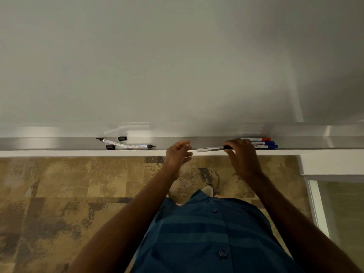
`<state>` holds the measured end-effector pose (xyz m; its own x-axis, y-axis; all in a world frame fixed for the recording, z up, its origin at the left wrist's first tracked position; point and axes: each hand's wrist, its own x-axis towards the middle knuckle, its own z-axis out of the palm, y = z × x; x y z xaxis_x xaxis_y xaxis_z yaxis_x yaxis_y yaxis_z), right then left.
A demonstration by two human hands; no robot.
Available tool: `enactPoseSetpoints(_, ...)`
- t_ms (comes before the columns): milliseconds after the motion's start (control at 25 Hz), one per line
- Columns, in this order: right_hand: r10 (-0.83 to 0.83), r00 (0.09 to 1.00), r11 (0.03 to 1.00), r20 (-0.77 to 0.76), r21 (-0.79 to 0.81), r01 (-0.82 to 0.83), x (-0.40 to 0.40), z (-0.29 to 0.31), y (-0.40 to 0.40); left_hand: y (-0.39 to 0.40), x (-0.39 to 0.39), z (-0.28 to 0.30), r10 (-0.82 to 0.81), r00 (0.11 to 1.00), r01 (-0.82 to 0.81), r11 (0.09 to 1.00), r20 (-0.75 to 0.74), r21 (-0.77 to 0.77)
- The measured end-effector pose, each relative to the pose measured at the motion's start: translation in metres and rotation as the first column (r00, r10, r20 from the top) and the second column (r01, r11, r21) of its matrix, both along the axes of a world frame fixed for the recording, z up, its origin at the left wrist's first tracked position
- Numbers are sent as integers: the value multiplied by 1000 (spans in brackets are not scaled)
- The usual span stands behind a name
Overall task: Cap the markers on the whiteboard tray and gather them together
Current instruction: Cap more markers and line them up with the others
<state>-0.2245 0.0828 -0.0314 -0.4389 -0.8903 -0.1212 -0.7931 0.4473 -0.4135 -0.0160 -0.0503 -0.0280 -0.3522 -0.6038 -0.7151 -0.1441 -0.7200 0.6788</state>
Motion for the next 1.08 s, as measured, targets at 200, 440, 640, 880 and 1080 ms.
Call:
enactPoseSetpoints(200, -300, 949, 952, -101, -99, 290, -64, -24, 32, -42, 60, -7, 173, 954, -106, 958, 243, -268)
enactPoseSetpoints(440, -424, 894, 906, -146, -87, 415, -88, -43, 36, -89, 149, -13, 316, 709, 146, 808, 630, -570)
enactPoseSetpoints(640, -491, 865, 871, -103, -60, 487, -83, -46, 25, -111, 195, -19, 252, 492, 506, 696, 833, -509)
enactPoseSetpoints(880, -513, 858, 822, 30, -270, 501, -1, -32, -9, -123, 210, -21, 131, 462, 657, 614, 877, -437)
enactPoseSetpoints(1080, 55, 982, 977, 181, -212, -16, 144, -22, -90, -134, 217, -23, 66, 425, 735, 556, 903, -387)
